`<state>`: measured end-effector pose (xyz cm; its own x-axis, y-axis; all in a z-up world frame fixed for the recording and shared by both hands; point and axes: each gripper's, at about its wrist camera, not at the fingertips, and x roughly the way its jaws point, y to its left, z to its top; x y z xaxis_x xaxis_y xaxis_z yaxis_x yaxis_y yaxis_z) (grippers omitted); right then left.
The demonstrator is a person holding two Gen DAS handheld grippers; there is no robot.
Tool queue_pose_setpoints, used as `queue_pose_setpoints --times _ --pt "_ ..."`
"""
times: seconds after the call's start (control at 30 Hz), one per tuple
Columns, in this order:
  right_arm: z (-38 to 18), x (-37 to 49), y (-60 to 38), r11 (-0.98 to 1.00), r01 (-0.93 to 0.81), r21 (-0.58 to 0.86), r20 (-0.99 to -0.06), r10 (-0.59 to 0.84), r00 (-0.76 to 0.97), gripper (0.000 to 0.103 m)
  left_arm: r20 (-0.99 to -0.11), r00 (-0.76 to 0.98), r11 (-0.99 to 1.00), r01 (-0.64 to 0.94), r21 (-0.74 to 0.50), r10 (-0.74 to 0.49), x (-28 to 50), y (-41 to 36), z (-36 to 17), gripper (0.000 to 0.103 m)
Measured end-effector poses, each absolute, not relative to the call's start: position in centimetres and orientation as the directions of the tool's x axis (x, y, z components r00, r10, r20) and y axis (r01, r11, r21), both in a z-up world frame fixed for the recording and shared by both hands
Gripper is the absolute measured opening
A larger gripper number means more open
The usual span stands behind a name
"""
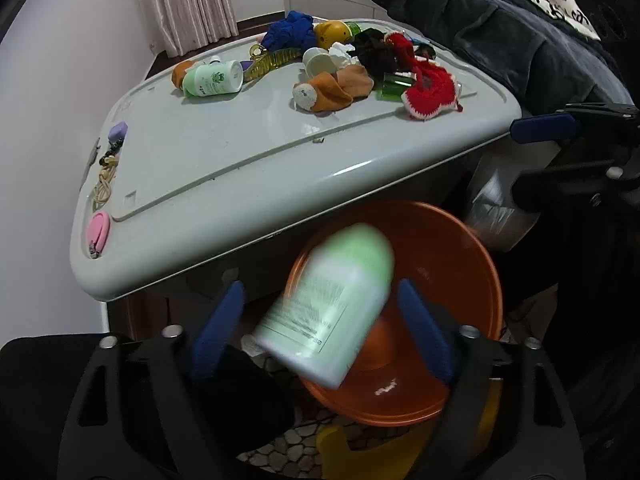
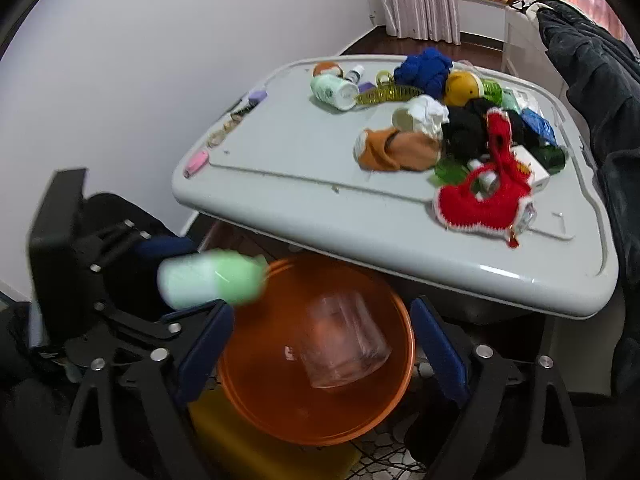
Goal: Collect trash
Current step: 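Carry the glass cup and green-capped bottle to the orange bucket and release both, then grasp the red knitted sock with the right gripper while the left gripper grasps the orange cloth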
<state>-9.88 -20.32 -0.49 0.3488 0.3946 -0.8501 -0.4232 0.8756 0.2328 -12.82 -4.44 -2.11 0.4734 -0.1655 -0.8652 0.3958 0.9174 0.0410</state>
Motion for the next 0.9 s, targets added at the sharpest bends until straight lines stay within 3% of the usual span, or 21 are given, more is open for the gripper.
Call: queue_pose_setpoints --times 0.2,0.43,0.63,0.67,0.7,0.9 --pt "0.0 -8.6 -22.7 0.910 -0.352 0.221 -0.843 0.360 0.401 0.088 -0.852 0.489 0.927 0.375 0.009 -0.189 -12.4 -3.6 -1.2 0.088" --pt "0.8 -0.8 -28.8 0.979 -0.142 0.146 -0.850 0.198 0.487 0.087 -0.830 0.522 0.946 0.323 -0.021 -0.196 -8.8 -3.4 0.3 0.090" --pt "-3.6 6.7 -30.4 0.988 -0.039 0.147 -0.926 0.152 0.345 0.068 -0.827 0.527 0.944 0.329 -0.014 -0.196 -5.1 -4.9 0.4 0.090" --pt "-4.7 7.5 -30.4 0.989 -0.029 0.144 -0.940 0.146 0.307 0.043 -0.828 0.526 0.941 0.339 -0.002 -0.192 -4.6 -5.3 0.3 0.090" --pt "-5.2 7.7 -30.3 0.984 -0.029 0.174 -0.940 0.175 0.292 0.029 -0.828 0.527 0.937 0.348 0.006 -0.191 -4.0 -5.7 0.2 0.090" --pt "-1.5 5.6 -30.9 0.976 -0.062 0.207 -0.864 0.212 0.456 0.026 -0.834 0.511 0.905 0.425 0.032 -0.210 -1.0 -8.6 -1.1 0.090"
